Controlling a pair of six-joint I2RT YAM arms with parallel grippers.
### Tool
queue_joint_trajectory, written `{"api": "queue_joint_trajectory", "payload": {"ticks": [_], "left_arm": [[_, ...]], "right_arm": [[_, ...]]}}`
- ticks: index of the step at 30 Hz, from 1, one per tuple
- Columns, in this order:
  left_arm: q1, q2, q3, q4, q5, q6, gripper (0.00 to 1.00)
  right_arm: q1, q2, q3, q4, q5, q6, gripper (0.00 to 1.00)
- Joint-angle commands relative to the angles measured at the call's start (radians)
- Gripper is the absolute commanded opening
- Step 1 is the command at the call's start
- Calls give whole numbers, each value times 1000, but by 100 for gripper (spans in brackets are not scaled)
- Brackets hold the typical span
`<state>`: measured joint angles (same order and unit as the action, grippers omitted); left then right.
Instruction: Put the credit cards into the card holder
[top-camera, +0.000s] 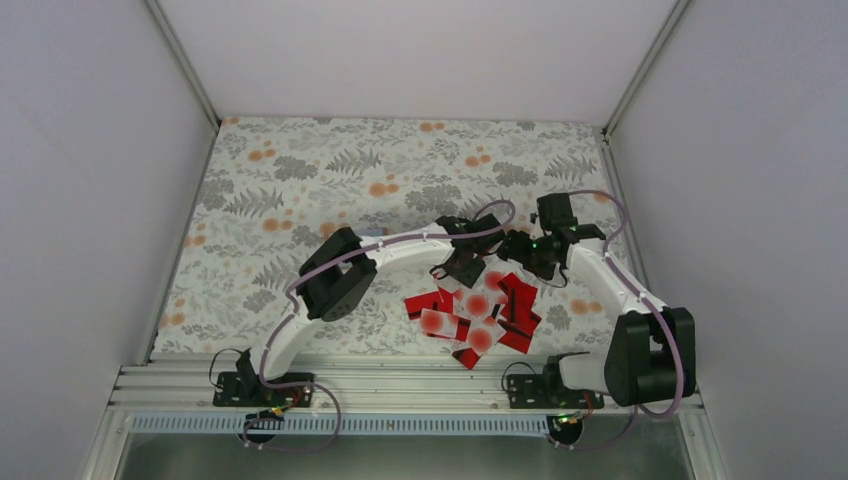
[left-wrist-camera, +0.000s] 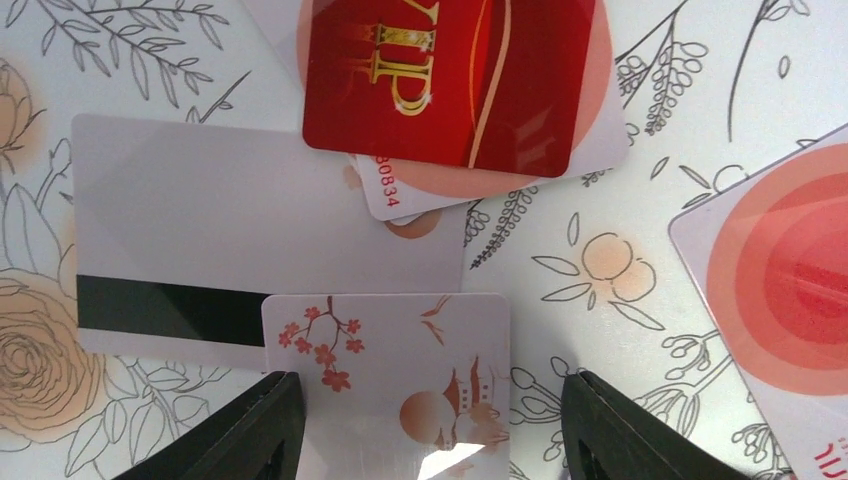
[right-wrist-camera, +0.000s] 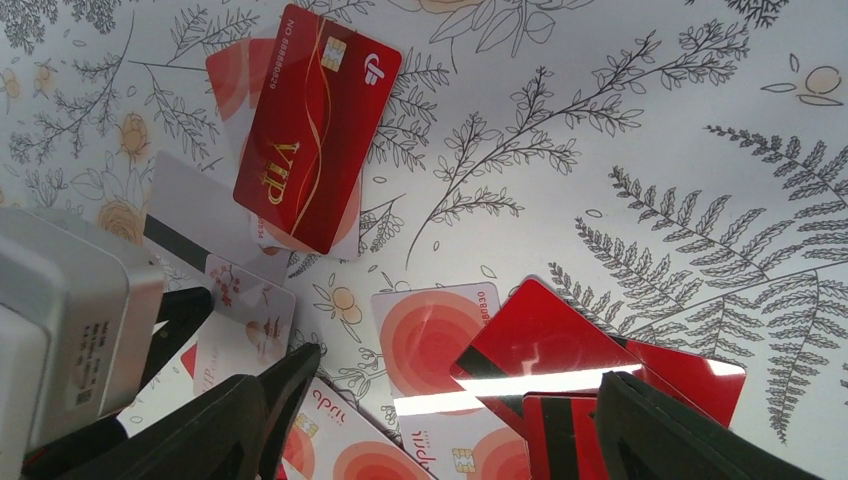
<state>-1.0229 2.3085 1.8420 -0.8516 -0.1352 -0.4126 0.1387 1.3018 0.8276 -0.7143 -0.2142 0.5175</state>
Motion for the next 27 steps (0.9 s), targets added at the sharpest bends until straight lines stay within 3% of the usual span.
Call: {"api": "queue_joint_trajectory", "payload": {"ticks": [1,7,11,15,19,22,27], "left_arm": [[11,44,-82,-83,-74,8,63],[38,13,-155,-40,-66,13,54],[44,-7,-193,-5,-45,37,53],[49,-17,-216,-4,-59,41,72],[55,-47,-251,20,-65,45,80],[64,-62,-258,27,-48,47,78],[75,-53,-297,68,16,63,64]], "right_arm": [[-6,-19,-11,7,-15,-11,83],[-8,-29,-17,11,-30,-6,82],[-8,-29,-20,17,-46,2,82],[-7,-26,-18,22,-53,7,81],[-7,-30,-20,32,-66,18,81],[-8,-27,-24,36,-66,27,81],[-7,-30,-27,42,-75,39,80]]}}
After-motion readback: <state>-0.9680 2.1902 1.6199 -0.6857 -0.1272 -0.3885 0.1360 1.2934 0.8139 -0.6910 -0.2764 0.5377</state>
